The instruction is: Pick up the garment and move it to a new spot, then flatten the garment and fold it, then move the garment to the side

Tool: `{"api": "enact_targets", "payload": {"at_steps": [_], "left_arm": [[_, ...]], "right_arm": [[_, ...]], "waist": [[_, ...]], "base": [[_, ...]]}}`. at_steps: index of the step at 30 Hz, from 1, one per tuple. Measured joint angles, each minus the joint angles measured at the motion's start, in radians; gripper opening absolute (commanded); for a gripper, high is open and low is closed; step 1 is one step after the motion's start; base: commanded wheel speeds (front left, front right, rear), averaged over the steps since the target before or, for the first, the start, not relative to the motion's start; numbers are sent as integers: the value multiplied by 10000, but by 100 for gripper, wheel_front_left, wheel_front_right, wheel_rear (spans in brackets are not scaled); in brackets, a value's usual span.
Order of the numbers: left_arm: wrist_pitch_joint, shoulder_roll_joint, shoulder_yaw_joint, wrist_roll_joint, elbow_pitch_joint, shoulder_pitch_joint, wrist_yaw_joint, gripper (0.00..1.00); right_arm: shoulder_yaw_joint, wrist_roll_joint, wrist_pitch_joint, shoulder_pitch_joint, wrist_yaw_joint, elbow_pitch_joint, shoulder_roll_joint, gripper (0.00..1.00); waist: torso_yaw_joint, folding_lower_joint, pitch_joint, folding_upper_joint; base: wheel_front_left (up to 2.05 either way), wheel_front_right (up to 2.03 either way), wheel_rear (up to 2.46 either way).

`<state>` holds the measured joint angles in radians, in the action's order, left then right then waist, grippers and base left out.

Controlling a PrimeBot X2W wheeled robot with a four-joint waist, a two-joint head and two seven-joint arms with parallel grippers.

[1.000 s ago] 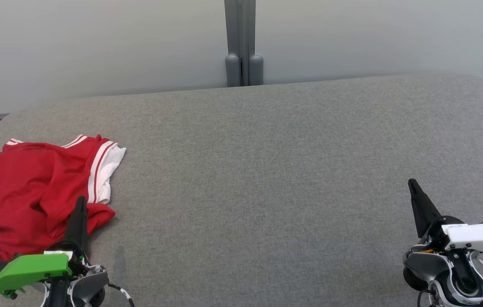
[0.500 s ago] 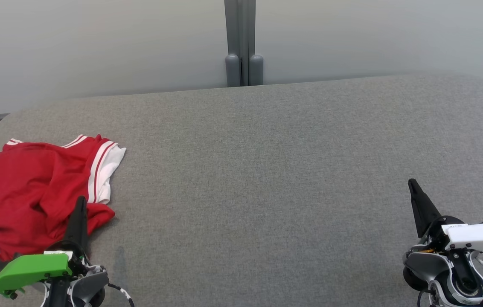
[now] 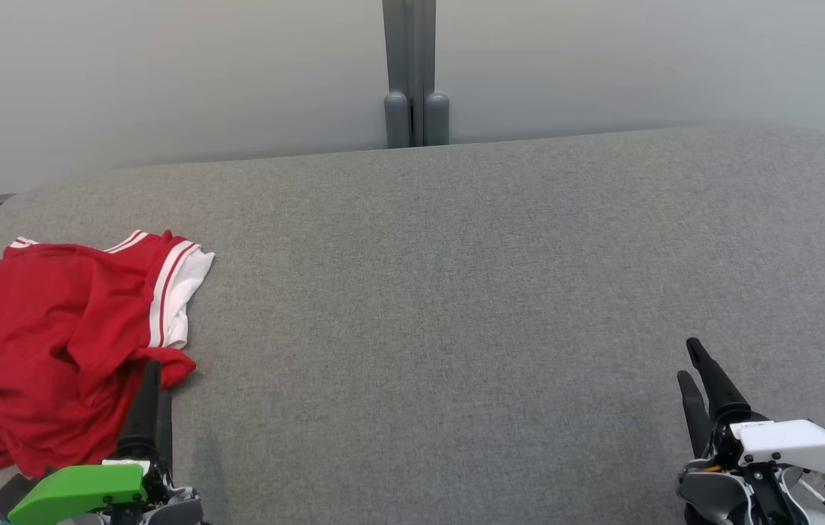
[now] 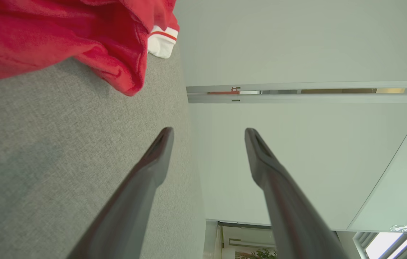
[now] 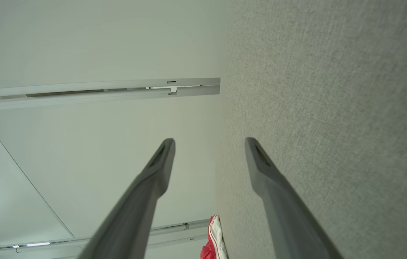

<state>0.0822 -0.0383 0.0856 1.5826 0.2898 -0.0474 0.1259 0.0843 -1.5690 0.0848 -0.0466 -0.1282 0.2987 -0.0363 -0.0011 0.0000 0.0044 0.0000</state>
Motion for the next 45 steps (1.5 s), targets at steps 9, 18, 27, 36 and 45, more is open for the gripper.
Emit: {"api": "enact_targets", "payload": {"at_steps": [9, 18, 27, 36, 45], "left_arm": [[-414, 2, 69, -1975, -558, -2, 0, 100], [-838, -4, -456, -4742, -1200, -24, -424, 100], [-1181, -196, -1074, -6247, -1478, -31, -934, 100], [-1471, -316, -1419, -7428, -1653, -28, -1206, 100], [-1764, -391, -1634, -8573, -1820, -22, -1277, 100]], "right_arm": [[-174, 2257, -433, -10, 0, -585, -4, 100], [-539, 4681, -846, -33, -2, -941, -6, 100], [-980, 6339, -1187, -103, -2, -1325, -21, 100], [-1271, 7636, -1498, -103, -2, -1503, -40, 100], [-1547, 8867, -1768, -103, -4, -1768, -50, 100]], "waist": [[-4, 0, 39, 0], [-19, 0, 62, 0], [-49, 0, 86, 0], [-48, 0, 103, 0], [-75, 0, 117, 0]], "base": [[0, 0, 0], [0, 0, 0], [0, 0, 0], [0, 0, 0], [0, 0, 0]]}}
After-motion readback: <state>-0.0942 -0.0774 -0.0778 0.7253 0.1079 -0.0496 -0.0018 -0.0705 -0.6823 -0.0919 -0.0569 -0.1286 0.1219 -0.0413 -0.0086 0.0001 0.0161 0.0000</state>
